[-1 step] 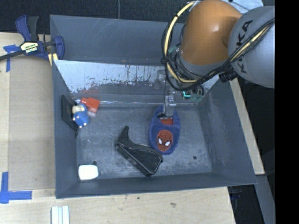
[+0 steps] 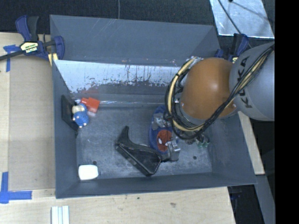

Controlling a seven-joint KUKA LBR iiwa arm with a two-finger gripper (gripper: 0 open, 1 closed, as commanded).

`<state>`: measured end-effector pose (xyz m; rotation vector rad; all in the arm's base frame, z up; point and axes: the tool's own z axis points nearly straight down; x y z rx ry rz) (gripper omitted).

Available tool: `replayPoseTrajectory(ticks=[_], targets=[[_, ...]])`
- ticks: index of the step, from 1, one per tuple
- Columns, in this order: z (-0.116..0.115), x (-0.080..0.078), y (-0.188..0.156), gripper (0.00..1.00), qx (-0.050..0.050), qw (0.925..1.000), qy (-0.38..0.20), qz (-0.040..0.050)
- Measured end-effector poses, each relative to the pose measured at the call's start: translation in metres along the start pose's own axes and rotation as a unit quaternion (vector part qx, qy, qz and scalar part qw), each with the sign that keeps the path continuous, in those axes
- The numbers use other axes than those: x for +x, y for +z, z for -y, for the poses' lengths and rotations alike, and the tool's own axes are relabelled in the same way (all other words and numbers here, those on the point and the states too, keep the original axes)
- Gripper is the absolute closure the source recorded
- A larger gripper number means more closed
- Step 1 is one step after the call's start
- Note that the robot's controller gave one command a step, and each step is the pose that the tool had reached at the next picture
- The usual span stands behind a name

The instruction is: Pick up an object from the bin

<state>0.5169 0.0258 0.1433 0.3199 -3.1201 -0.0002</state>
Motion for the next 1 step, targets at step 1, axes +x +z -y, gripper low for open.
replayPoseTrajectory(ticks=[1], targets=[[-0.0032, -0.02, 0.049, 0.0, 0.002, 1.0, -0.004, -0.002]])
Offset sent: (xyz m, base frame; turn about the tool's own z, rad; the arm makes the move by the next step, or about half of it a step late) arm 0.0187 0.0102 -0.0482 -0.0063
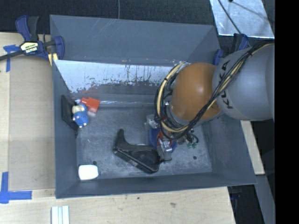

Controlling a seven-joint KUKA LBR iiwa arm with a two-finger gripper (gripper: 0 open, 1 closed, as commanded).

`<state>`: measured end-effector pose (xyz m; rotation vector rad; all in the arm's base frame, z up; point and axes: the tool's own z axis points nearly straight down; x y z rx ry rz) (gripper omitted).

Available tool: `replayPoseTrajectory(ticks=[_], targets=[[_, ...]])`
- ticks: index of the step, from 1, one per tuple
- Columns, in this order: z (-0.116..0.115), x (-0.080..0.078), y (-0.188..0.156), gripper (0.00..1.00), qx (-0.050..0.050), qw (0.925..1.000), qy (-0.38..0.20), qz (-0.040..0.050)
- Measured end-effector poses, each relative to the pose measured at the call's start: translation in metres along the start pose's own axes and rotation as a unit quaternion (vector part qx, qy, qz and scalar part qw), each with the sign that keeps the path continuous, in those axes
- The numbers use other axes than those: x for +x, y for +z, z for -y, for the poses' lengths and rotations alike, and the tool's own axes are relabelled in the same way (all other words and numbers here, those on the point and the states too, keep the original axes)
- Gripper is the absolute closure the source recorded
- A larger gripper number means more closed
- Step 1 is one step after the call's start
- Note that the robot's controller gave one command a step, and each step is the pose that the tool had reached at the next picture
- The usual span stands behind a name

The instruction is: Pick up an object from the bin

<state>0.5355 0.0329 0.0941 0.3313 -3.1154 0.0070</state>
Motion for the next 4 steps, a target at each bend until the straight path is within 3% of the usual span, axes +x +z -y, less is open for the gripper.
replayPoseTrajectory(ticks=[1, 2, 3, 4], targets=[[0.024, -0.023, -0.123, 0.0, 0.0, 0.9975, -0.07, 0.0109], [0.031, -0.056, -0.005, 0.0, -0.002, 0.9964, -0.085, 0.003], [0.032, -0.058, -0.011, 1.0, -0.001, 0.9964, -0.084, 0.0066], [0.046, -0.032, -0.08, 1.0, 0.001, 0.9954, -0.095, 0.0093]])
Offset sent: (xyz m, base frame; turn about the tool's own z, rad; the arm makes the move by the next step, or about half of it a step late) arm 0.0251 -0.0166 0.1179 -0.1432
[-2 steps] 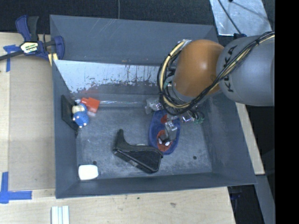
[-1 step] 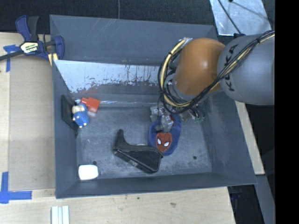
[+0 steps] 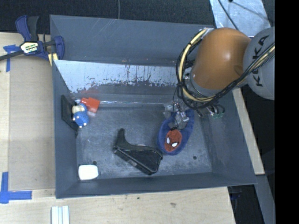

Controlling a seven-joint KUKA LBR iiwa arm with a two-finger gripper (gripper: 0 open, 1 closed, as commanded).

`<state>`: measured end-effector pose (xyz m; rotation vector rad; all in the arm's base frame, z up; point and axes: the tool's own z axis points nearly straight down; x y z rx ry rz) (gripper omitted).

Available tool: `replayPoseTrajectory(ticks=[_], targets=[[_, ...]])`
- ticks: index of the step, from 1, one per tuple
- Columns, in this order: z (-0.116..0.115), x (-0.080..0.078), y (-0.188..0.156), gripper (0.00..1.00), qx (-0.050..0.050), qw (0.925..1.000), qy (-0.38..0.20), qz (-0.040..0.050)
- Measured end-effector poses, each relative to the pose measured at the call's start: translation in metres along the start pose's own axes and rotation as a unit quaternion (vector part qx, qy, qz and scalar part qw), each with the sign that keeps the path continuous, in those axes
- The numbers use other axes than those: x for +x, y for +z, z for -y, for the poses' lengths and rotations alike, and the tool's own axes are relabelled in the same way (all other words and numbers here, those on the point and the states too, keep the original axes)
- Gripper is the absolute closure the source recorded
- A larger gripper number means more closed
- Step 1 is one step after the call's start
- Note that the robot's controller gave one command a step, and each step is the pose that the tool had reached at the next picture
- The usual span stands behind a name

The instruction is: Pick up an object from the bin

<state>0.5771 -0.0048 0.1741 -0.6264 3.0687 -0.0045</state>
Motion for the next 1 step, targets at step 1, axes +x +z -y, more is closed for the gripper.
replayPoseTrajectory(ticks=[1], targets=[[-0.0067, 0.0069, -0.1795, 1.0, 0.0, 0.9999, 0.01, 0.0018]])
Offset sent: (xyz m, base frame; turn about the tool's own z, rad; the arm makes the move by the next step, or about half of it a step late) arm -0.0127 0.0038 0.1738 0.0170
